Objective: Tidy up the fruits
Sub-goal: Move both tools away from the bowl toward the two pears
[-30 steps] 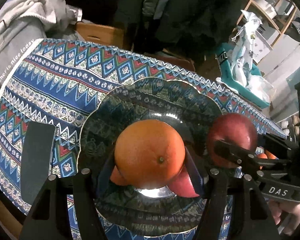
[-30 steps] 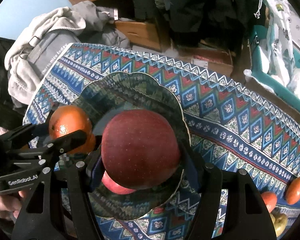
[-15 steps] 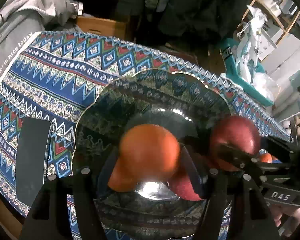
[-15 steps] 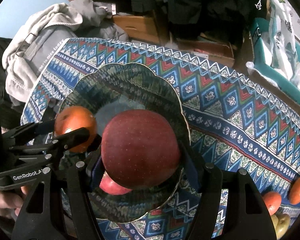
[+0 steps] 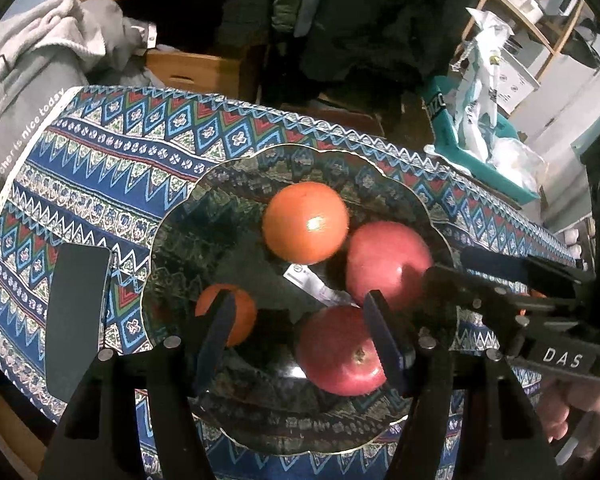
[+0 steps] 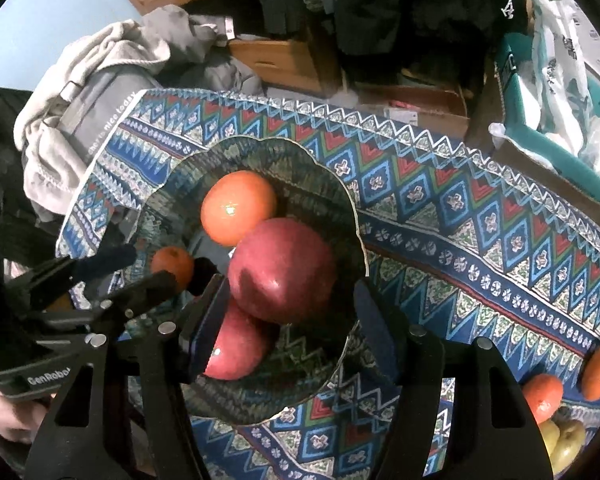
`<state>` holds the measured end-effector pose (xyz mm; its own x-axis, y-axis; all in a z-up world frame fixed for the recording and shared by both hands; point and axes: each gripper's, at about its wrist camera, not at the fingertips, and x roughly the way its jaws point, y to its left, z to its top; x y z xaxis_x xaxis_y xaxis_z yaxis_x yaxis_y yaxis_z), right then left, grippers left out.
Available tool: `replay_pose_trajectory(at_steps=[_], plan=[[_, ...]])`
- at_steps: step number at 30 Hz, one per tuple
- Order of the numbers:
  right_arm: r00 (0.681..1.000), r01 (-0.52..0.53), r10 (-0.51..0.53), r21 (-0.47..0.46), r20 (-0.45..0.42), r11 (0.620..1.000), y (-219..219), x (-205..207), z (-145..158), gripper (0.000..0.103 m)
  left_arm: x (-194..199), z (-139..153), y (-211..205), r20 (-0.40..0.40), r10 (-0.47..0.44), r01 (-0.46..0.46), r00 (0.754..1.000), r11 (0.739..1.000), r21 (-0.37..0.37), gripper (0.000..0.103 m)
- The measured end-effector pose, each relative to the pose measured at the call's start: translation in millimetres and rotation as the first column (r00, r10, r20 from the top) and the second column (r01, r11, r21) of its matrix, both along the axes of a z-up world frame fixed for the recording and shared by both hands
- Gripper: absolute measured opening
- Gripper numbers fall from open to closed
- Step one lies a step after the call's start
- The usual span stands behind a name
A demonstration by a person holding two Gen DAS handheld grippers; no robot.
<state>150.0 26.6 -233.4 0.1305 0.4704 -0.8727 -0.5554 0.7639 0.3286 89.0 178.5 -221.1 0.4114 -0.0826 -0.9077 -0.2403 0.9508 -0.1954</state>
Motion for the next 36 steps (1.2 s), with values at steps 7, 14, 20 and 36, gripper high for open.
replay_pose_trajectory(at_steps=[7,14,20,36], plan=[[0.998,0.022,-0.021,-0.027,0.065,0.999,-13.4,-7.5,16.7,0.067,-6.4,15.1,-16.5,0.017,-0.037,0.036,0.999,0.999,0.024,0.072],[0.991,0.051,-0.044,-0.051,0.123,0.997,-38.6,-15.2,36.5,0.068,-8.8,31.6,-40.6,0.042,-0.084,0.083,0.996,0.996,0.026,0.073],[0.986,0.079,-0.069,-0.057,0.154,0.995,-67.1,-23.3,48.7,0.071,-10.3,41.5,-66.9,0.056,-0.138,0.137,0.989,0.99,0.031,0.073],[0.965,0.197,-0.183,-0.059,0.188,0.979,-165.0,-37.3,64.1,0.073,-10.8,48.6,-149.6,0.039,-0.282,0.281,0.959,0.959,0.028,0.074]])
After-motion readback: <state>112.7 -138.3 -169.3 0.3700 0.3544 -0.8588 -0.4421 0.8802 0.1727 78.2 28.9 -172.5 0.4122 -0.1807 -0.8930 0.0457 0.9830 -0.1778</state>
